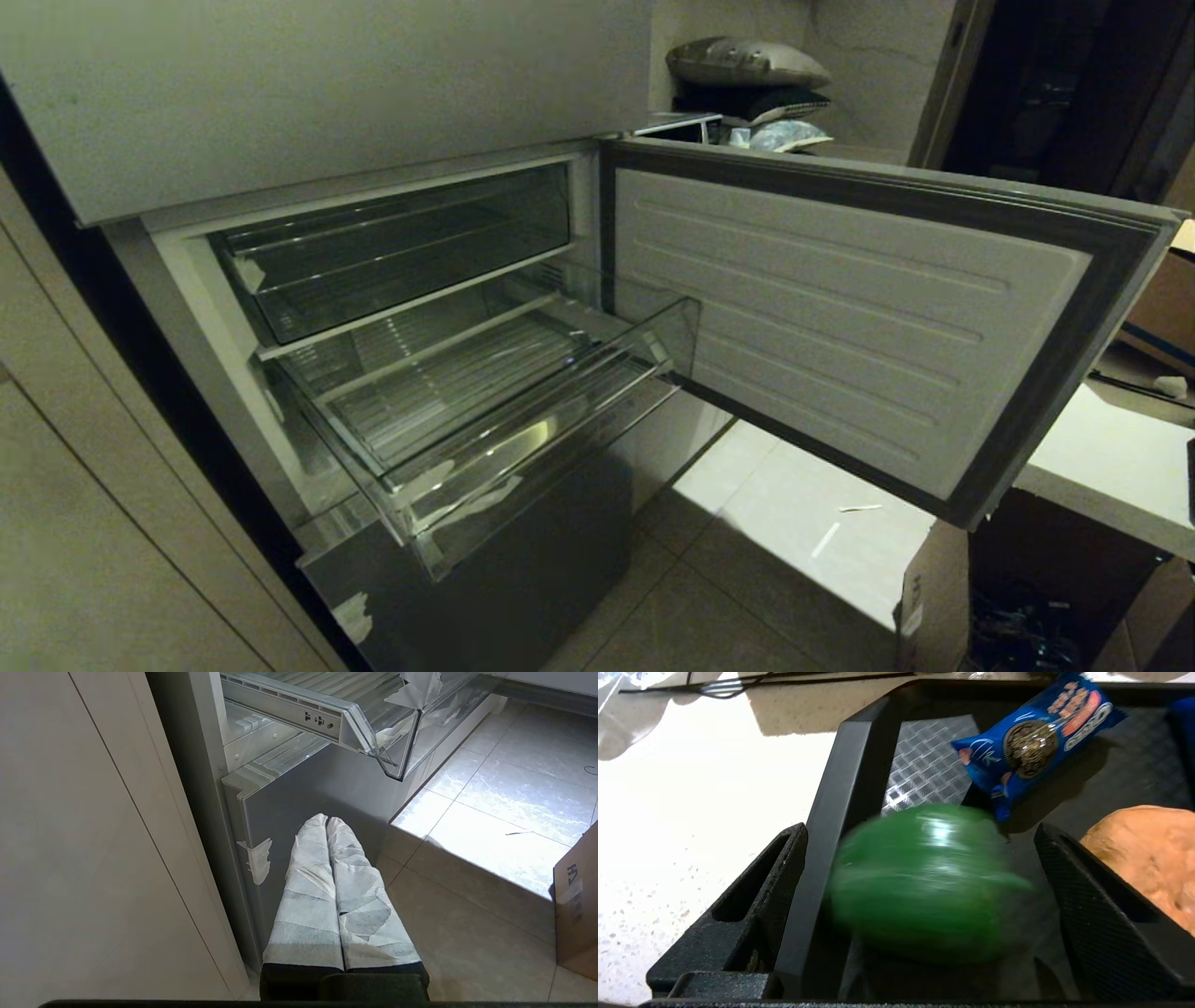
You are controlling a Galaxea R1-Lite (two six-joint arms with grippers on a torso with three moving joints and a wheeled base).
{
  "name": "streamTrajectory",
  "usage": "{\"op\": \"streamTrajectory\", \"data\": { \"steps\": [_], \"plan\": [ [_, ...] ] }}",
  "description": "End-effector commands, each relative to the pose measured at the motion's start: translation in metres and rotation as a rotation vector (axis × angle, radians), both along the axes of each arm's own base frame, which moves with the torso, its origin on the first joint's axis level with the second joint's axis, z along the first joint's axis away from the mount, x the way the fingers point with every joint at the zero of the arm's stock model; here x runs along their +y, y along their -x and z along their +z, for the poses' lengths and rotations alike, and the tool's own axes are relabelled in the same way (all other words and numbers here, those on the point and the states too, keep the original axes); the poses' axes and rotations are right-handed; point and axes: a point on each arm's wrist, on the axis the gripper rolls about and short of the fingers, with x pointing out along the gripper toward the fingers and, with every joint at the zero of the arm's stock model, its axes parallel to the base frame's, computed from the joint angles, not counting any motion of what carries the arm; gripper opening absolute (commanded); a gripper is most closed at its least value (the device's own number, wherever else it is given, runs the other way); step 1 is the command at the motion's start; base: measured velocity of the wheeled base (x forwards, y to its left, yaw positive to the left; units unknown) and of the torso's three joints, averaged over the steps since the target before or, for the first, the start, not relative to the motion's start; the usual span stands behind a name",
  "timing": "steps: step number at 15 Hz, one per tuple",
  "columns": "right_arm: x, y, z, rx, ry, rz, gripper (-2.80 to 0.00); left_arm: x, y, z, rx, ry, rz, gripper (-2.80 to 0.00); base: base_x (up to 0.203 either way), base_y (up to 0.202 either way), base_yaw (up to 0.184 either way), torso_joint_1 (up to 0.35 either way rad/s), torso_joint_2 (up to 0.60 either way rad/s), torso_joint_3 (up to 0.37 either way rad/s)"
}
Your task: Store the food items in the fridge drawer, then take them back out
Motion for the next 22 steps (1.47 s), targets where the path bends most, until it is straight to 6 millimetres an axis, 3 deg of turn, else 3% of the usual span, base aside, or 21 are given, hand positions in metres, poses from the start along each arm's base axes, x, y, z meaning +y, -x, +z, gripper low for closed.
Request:
{"op": "streamTrajectory", "data": {
  "steps": [1, 15, 22],
  "plan": [
    [0.001, 0.001, 0.004, -0.008, 0.012, 0.002, 0.0, 0.0, 0.0, 0.0, 0.0, 0.0, 0.001, -2.8, 0.0, 0.0, 0.0, 0.0, 0.0, 0.0],
    [-0.006, -0.008, -0.01, 0.008, -0.013, 0.015, 0.0, 0.0, 0.0, 0.0, 0.0, 0.0, 0.0, -2.8, 0.0, 0.0, 0.0, 0.0, 0.0, 0.0],
    [-0.001, -0.018, -0.012, 0.006, -0.018, 0.046, 0.0, 0.0, 0.0, 0.0, 0.001, 0.0, 0.0, -2.8, 0.0, 0.0, 0.0, 0.0, 0.0, 0.0]
  ]
}}
